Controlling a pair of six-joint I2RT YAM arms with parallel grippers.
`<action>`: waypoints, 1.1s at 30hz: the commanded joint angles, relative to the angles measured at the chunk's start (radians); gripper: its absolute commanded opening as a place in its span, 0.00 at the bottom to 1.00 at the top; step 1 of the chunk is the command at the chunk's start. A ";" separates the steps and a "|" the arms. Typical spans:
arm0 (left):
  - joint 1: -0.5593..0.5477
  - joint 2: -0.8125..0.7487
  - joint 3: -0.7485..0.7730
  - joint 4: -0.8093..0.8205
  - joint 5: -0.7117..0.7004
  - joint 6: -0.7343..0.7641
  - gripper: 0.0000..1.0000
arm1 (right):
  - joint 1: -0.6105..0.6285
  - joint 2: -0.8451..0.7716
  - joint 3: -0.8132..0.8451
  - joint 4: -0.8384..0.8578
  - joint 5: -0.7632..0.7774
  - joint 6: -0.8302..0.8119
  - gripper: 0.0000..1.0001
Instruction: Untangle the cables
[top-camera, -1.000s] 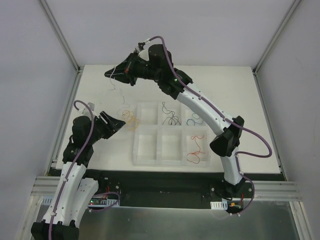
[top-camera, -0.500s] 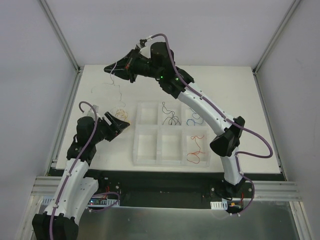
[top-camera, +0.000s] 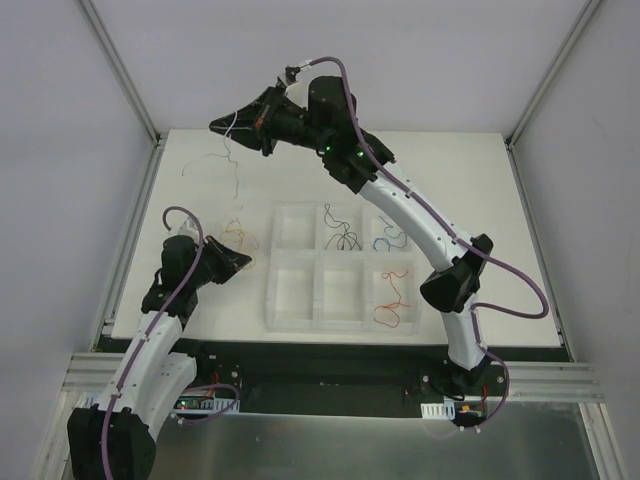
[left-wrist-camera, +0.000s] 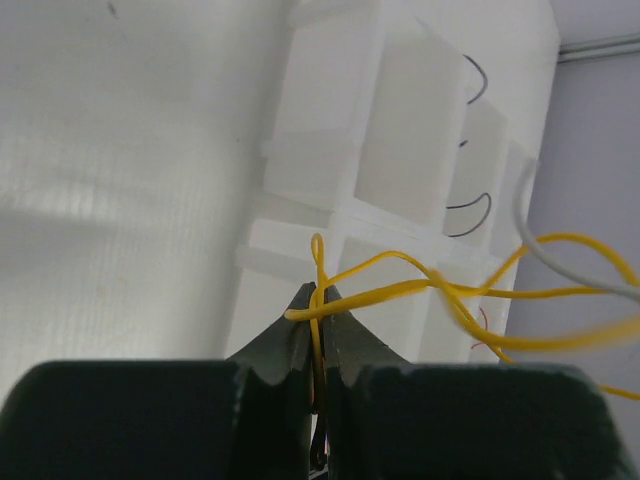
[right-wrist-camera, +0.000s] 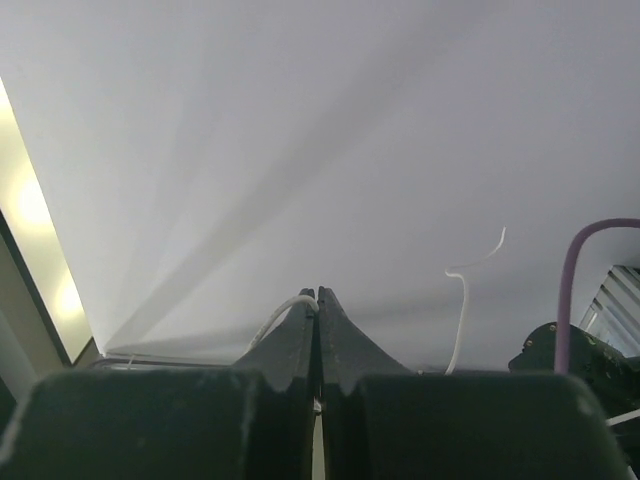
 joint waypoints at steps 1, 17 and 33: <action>0.005 0.052 0.025 -0.172 -0.092 -0.007 0.00 | -0.058 -0.095 0.129 0.005 0.029 -0.047 0.00; 0.241 0.207 0.226 -0.674 -0.494 0.061 0.00 | -0.739 -0.499 0.004 -0.290 -0.097 -0.403 0.00; 0.243 0.295 0.309 -0.664 -0.287 0.225 0.00 | -0.773 -0.833 -0.466 -0.606 -0.243 -0.763 0.01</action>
